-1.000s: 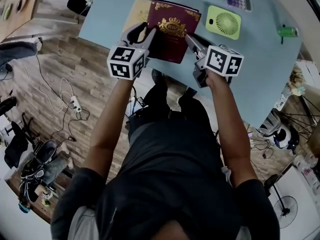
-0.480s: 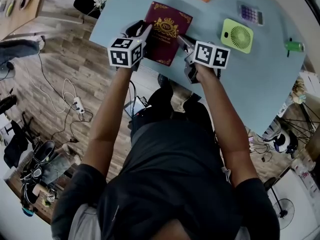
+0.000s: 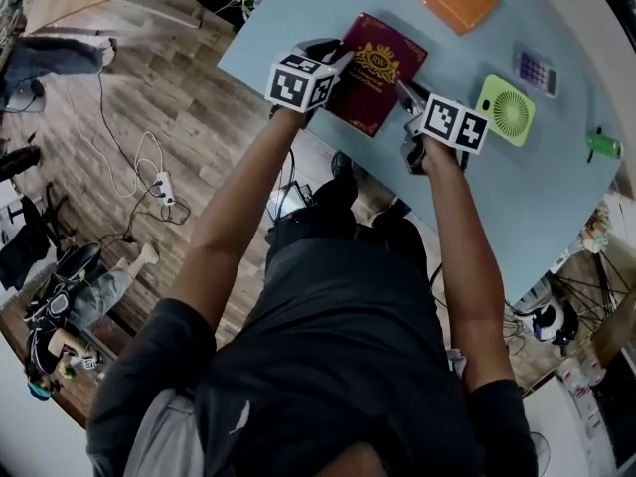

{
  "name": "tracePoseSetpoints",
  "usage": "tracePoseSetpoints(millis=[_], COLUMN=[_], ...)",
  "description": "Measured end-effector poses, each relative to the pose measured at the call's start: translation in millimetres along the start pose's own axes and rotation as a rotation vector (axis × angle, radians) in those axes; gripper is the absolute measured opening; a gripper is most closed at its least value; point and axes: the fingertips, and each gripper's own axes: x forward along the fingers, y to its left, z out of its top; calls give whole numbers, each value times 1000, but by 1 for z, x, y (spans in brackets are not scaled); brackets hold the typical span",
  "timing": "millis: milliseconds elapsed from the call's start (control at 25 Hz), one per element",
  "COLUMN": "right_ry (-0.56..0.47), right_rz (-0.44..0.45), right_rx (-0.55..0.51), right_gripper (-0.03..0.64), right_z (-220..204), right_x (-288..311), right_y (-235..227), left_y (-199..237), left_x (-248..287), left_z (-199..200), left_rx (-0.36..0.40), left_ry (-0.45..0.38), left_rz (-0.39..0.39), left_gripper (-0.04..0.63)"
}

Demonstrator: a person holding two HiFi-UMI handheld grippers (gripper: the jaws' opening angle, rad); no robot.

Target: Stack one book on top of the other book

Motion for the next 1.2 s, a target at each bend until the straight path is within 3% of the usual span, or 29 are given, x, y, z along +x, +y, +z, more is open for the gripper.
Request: tracePoseSetpoints(millis=[160, 280, 480, 600, 880, 1200], right_ry=[-72, -150, -362, -449, -498, -493], right_rz=[-58, 14, 136, 159, 191, 244], right_rx=[-116, -148, -382, -458, -570, -667], right_gripper=[77, 77, 77, 77, 77, 75], right_z=[23, 49, 138, 160, 151, 140], right_x=[-23, -60, -143, -202, -300, -367], right_y=[-1, 20, 81, 106, 125, 137], left_y=[8, 4, -14, -31, -105, -192], left_x=[-29, -69, -121, -156, -183, -205], left_z=[26, 39, 93, 116, 143, 170], left_rx=[24, 11, 126, 142, 202, 258], left_ry=[-66, -117, -231, -287, -362, -425], left_rz=[19, 41, 45, 60, 54, 42], left_gripper=[173, 173, 173, 173, 173, 173])
